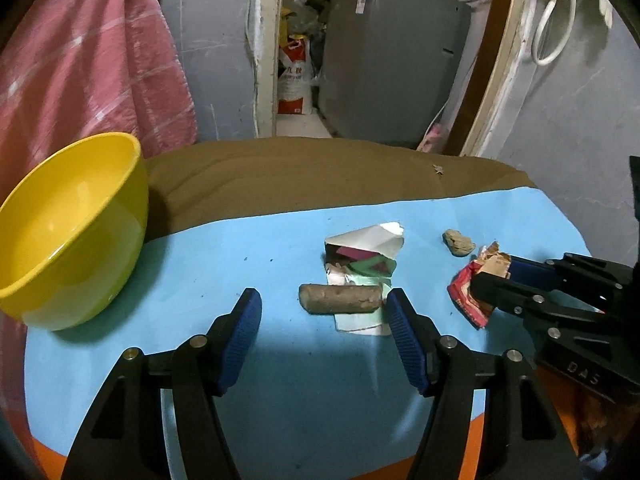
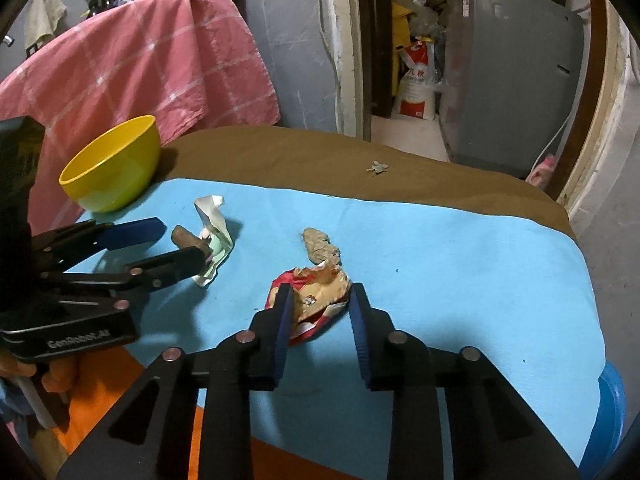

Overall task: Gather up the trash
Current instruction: 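Close the left gripper on the brown stick while the right grasps the red scrap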

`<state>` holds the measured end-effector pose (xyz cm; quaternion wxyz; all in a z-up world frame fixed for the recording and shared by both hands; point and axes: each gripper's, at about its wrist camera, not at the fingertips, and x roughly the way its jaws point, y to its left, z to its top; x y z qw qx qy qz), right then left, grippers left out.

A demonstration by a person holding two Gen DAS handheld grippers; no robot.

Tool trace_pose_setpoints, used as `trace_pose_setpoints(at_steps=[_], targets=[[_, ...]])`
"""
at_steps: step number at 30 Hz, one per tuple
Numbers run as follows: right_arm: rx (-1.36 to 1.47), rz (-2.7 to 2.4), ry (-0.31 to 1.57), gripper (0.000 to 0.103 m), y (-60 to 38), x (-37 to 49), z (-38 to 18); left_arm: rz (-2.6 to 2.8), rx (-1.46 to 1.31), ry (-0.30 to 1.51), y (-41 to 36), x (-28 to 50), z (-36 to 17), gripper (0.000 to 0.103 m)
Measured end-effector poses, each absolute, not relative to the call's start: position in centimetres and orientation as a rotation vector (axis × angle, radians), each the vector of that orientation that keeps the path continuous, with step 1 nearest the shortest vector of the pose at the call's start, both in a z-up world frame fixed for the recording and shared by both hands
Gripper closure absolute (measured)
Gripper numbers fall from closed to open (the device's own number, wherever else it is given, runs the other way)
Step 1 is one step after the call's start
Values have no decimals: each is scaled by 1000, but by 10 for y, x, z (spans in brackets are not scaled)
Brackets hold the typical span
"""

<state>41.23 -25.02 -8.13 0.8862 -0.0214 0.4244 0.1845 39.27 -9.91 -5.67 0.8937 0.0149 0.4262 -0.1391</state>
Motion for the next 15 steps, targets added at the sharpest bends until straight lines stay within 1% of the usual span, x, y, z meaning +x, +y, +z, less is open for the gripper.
trace_pose_setpoints(at_steps=[2,3,4,7,10,15], targets=[[-38,386,884,79,-250,414,-82,-288,37,891,-100,394,-58,57],[-36,387,884,79,-250,414,-82,-285,41,892,-101,394,-58,60],[-36,387,884,79,-250,415,-81,-284,42,890,-102,394,-60,66],[-39,387,881,80,-251,415,-81,-287,33,882,-101,393,-59,66],[-34,380,863,82,-252,413,-79,-279,12,860,-96,389,-58,66],[-9,369,761,84,-260,400,-66,-263,-28,754,-88,368,-46,66]])
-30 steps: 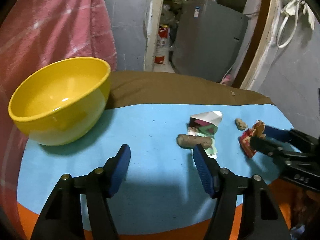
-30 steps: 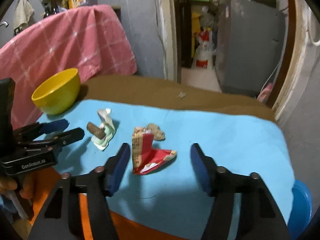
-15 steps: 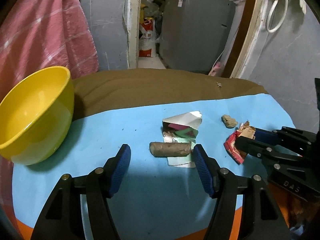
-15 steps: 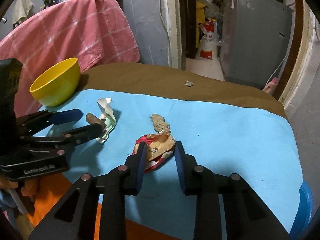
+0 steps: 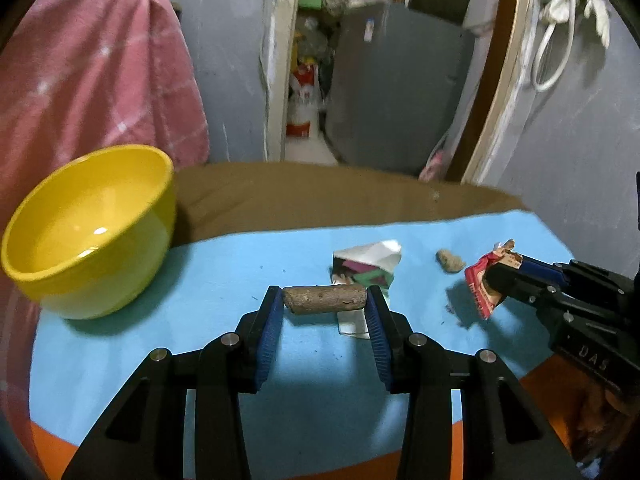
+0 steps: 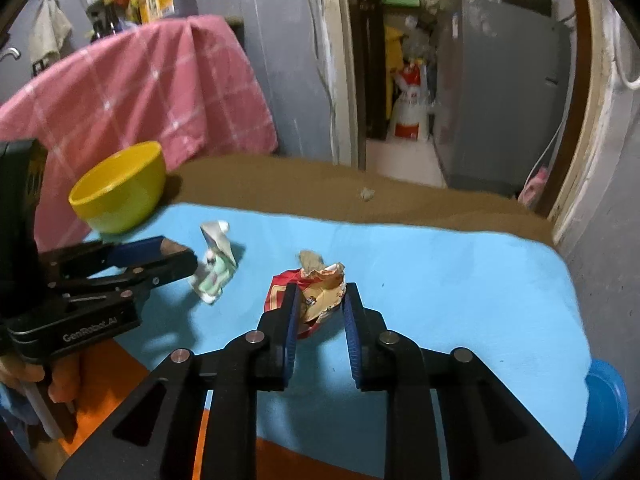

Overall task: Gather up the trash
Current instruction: 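Close the left gripper on the brown stick while the right grasps the red scrap, then carry the brown stick in the left gripper while the right carries the red scrap to the basin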

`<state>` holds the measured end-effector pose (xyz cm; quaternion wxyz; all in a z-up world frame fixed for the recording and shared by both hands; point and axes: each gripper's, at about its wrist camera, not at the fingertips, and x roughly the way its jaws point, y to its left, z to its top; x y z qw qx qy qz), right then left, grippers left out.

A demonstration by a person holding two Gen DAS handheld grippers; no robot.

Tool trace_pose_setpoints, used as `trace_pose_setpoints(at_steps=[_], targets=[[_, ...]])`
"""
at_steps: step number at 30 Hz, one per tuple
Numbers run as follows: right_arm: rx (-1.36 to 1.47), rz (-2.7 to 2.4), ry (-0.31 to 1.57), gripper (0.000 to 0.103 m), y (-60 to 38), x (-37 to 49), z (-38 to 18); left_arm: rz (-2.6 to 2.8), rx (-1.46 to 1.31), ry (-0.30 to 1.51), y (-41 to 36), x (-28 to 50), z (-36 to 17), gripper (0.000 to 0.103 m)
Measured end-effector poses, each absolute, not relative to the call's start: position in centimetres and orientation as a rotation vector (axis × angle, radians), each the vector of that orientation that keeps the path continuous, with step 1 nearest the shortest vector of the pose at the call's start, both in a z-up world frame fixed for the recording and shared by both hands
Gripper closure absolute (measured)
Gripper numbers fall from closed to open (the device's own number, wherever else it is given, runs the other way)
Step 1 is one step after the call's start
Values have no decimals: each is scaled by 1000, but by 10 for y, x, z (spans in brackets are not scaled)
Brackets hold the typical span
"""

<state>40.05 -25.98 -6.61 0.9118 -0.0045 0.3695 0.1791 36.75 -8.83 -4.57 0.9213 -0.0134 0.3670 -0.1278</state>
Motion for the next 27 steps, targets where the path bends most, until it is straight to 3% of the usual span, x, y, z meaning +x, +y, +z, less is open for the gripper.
trace_pose_setpoints(at_steps=[18,27], targets=[[97,259,258,84,-309,321,-17,-277,-72,415,-124,302,15,66],[110,63,108,84,-373,273,-5,-417,-89,378,-191,287,35,66]])
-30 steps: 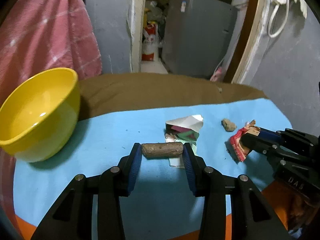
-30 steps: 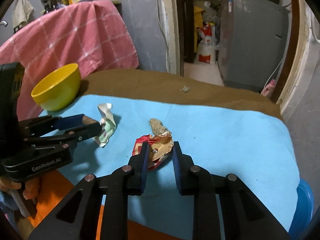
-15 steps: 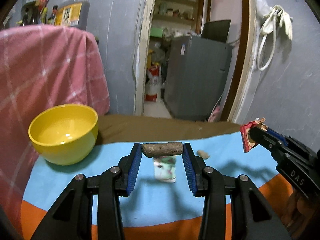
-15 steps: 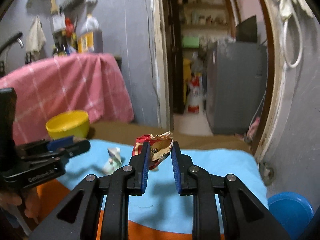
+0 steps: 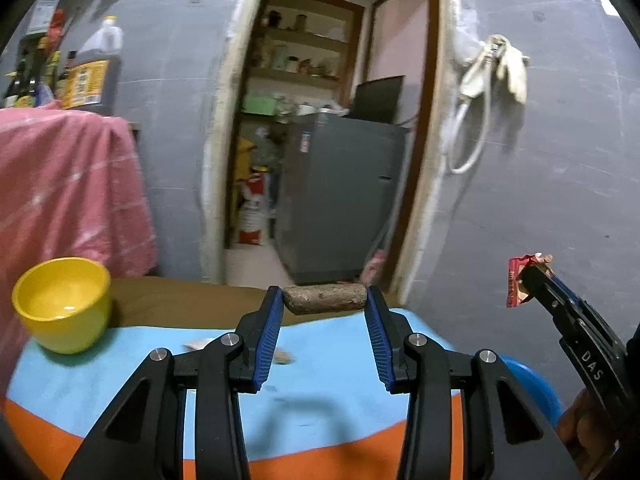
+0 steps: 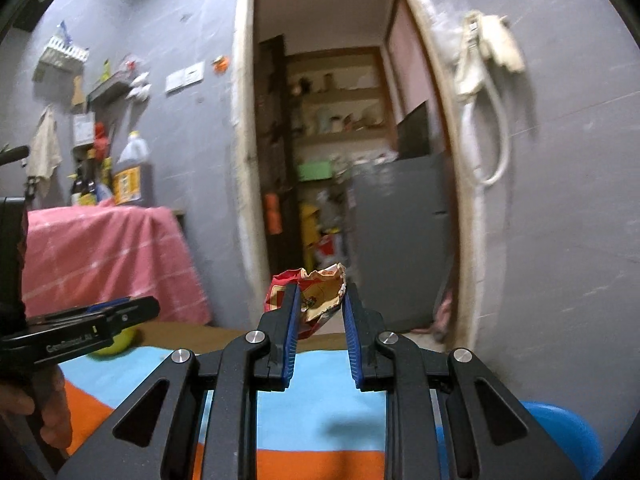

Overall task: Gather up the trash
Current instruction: 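Carry the brown stick in the left gripper while the right carries the red scrap to the basin, then open both grippers to drop the stick and red scrap into the basin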

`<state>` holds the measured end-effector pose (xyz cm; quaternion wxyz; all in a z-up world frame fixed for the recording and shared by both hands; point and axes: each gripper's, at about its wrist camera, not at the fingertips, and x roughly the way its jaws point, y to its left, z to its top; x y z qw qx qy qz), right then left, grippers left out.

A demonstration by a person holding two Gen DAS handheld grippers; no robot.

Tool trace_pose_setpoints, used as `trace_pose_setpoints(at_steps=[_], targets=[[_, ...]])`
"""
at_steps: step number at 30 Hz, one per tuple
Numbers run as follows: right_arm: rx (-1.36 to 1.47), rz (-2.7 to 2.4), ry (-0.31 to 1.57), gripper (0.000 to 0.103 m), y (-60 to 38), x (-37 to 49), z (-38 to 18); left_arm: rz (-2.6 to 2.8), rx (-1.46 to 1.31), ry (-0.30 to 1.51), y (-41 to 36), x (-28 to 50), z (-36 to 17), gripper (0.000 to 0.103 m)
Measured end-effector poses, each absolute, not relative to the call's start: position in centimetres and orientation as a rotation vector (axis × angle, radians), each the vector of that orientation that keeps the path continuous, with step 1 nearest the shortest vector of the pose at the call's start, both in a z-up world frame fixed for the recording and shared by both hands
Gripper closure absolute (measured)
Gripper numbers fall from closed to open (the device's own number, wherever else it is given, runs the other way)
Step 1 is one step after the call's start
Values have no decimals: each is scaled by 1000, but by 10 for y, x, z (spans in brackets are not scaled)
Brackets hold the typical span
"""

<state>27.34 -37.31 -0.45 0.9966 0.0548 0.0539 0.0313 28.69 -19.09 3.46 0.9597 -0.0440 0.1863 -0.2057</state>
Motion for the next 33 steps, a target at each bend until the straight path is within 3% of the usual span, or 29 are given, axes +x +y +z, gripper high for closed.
trace_pose_setpoints(at_steps=[17,28,33], targets=[[361,-347,235,83,-514,247,-36,-695,-93,590,-336,291,20,66],[460,-380,446,73,-552,257,-71,-742,-75,803,-383,307,-25,66],[478,-385,448,66,-558,253,-70,-741,-80,845,-387,307,-37,57]])
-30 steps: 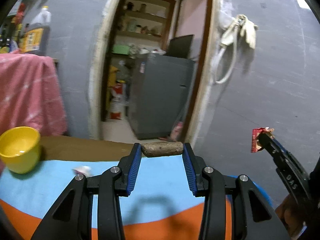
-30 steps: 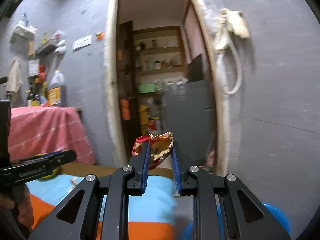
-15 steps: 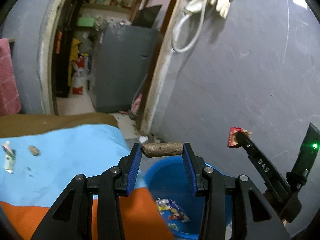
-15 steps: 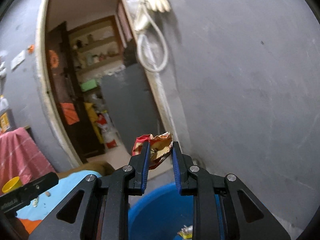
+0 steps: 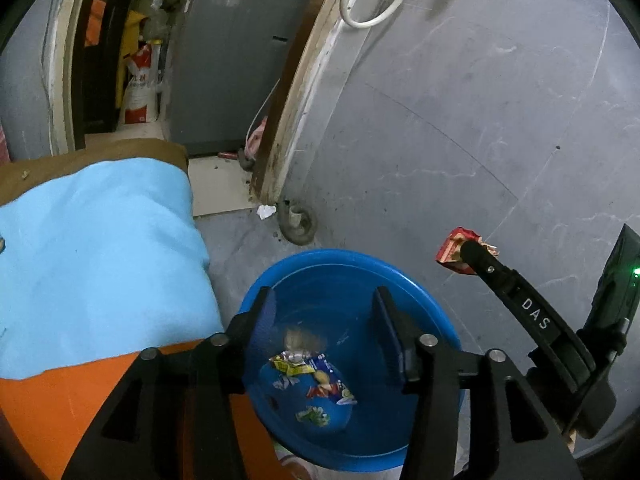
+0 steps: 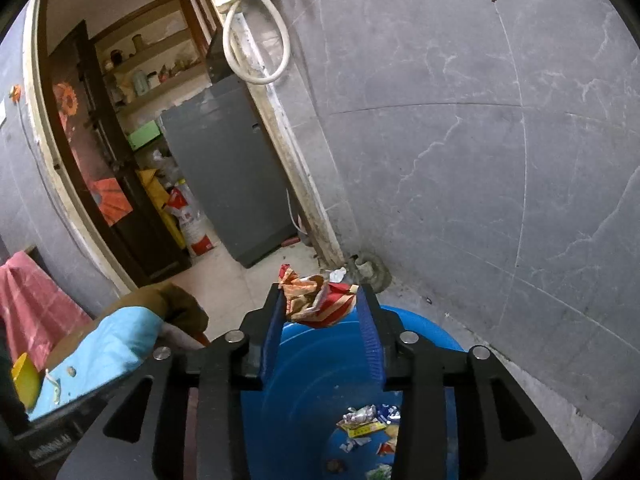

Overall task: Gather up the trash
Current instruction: 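Open both grippers to drop the stick and red scrap into the basin, then bring both tools back over the remaining table trash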

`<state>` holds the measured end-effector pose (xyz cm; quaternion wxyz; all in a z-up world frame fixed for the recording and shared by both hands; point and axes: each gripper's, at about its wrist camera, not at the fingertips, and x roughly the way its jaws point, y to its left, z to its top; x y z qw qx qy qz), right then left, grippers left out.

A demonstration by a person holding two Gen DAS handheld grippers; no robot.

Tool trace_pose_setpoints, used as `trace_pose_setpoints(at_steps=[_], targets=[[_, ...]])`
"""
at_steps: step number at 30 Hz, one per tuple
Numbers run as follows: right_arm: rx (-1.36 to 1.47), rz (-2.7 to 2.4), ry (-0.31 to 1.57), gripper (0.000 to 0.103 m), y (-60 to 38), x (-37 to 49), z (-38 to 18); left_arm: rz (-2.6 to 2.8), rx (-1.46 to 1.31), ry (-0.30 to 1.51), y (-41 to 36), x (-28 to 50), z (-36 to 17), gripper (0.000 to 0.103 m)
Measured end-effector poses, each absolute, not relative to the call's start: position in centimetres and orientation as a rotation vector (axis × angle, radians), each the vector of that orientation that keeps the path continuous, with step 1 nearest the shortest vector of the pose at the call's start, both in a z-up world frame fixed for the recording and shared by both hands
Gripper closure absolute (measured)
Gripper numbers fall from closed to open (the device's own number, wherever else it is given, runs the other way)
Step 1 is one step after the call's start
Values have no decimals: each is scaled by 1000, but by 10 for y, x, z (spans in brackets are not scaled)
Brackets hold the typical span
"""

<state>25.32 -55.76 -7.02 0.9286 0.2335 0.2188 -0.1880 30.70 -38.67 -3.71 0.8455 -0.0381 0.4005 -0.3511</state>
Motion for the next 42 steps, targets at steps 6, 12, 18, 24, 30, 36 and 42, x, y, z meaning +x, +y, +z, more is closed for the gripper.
trace_pose_setpoints(at_steps=[6,12,18,24,30,36,42], targets=[[486,-392,448,56,-562,254,-70,-720,-96,817,-380,306,-30,51],[485,-394,449,50,-560,255,-69,-685,-115,792,-369,310,-20,50],[476,-380,392,30,-552,253,-64,-645,-112,721,-347,305,-6,45],[429,-352,245,18,-531,243,-46,-555,-114,587,-310,298,13,35],[369,-282,142,0,-501,246,-31,-447,-113,476,-270,289,26,19],[305,-187,50,0,-465,253,-16,-316,-143,362,-224,286,38,5],[185,-93,-40,0,-409,260,-2,-187,-139,252,-175,276,50,2]])
